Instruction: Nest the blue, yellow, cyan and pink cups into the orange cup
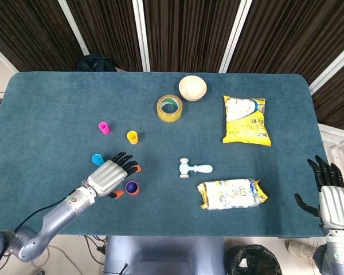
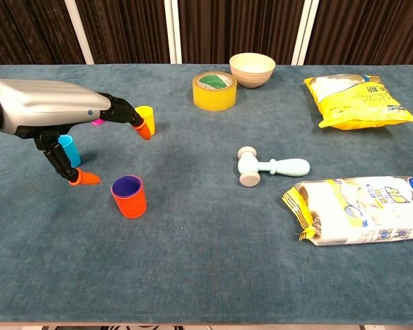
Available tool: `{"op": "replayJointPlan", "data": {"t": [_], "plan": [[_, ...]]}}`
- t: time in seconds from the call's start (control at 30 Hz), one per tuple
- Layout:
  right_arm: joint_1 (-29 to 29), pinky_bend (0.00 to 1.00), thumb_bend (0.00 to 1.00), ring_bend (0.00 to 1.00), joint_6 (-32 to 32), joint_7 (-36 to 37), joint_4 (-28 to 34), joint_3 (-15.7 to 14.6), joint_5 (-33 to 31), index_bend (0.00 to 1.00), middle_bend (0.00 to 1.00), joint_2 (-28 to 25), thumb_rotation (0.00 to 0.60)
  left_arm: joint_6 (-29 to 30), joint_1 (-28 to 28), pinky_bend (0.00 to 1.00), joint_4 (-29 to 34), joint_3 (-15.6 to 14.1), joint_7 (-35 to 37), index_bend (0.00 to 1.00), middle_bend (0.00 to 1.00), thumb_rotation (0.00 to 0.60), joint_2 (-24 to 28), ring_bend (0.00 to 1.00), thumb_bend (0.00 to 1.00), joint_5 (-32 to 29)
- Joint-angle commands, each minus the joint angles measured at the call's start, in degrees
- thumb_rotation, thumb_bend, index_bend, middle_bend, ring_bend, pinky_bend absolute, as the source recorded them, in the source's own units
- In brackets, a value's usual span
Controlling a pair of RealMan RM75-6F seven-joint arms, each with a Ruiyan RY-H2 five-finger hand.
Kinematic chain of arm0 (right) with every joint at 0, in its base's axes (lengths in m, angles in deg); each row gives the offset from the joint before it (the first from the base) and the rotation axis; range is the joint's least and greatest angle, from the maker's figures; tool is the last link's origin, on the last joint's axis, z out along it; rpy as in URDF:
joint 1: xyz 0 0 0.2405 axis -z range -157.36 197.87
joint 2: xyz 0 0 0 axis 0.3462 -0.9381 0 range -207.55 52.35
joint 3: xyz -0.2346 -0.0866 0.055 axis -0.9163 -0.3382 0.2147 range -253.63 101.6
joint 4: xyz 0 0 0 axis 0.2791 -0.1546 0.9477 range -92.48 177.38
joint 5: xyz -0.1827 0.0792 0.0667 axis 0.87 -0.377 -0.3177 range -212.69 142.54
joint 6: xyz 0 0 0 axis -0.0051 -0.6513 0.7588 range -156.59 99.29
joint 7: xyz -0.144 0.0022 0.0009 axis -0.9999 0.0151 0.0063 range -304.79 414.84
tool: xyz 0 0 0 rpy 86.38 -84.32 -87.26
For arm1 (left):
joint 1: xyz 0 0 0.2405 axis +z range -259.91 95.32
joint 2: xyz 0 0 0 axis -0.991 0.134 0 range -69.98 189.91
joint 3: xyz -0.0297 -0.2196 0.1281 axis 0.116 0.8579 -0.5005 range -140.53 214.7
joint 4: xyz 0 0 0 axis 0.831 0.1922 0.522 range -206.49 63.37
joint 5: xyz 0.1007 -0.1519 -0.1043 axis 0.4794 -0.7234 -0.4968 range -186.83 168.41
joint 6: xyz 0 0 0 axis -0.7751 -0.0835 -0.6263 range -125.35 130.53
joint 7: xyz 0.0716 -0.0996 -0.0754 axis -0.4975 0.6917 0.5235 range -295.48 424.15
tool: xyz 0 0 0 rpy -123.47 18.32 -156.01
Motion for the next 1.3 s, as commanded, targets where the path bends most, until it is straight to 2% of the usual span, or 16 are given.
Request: {"op": "replayJointPlan", "data": {"t": [0.03, 0.27, 0.4, 0.53, 0.57, 0.87, 1.07, 1.3], "plan": [[0.03, 0.0, 0.32, 0.1, -0.05, 0.04, 0.03, 0.02, -0.01, 0.11, 0.04, -0.04, 0.6, 1.12, 0.43, 0.01, 0.78, 0.25, 0.25, 0.17, 0.13, 0.6, 0.76, 0.0, 0.23, -0.24], [0.04, 0.0, 0.32, 0.1, 0.13, 0.14, 0.04, -0.07, -0.05, 0.11, 0.04, -0.11, 0.6, 6.54, 4.33, 0.01, 0.03, -0.56, 3.2, 0.15, 0.13, 0.6, 3.64, 0.0, 0.23, 1.81], [-0.13, 0.0, 0.32, 0.1, 0.68, -0.49, 0.21, -0.5, 0.25, 0.11, 0.04, 0.16, 0.6, 10.73, 7.47, 0.01, -4.04, -0.92, 6.49, 0.15, 0.13, 0.6, 4.24, 0.0, 0.22, 3.24], [-0.2, 0.0, 0.32, 0.1, 0.95, -1.21, 0.31, -0.76, 0.37, 0.11, 0.04, 0.43, 0.6, 12.91, 8.11, 0.01, -9.31, 1.19, 9.76, 0.14, 0.13, 0.6, 2.93, 0.0, 0.22, 3.08], [-0.25, 0.0, 0.32, 0.1, 1.12, -1.48, 0.28, -0.83, 0.33, 0.11, 0.04, 0.55, 0.6, 12.75, 7.7, 0.01, -11.4, 2.49, 11.03, 0.14, 0.13, 0.6, 2.17, 0.0, 0.22, 2.15], [-0.6, 0.0, 0.32, 0.1, 2.33, -2.49, -0.21, -0.99, -0.37, 0.11, 0.04, 1.05, 0.6, 3.36, 0.44, 0.01, -21.03, 8.45, 11.43, 0.14, 0.13, 0.6, -2.71, 0.0, 0.22, -5.49], [-0.56, 0.0, 0.32, 0.1, 2.25, -2.12, -0.14, -0.82, -0.58, 0.11, 0.04, 0.96, 0.6, -2.45, -4.5, 0.01, -27.74, 9.68, 6.94, 0.14, 0.13, 0.6, -7.51, 0.0, 0.22, -11.38], [-0.54, 0.0, 0.32, 0.1, 2.4, -1.8, -0.01, -0.82, -0.73, 0.11, 0.04, 0.77, 0.6, -6.0, -8.52, 0.01, -33.67, 10.18, 3.03, 0.14, 0.13, 0.6, -13.15, 0.0, 0.22, -17.01]]}}
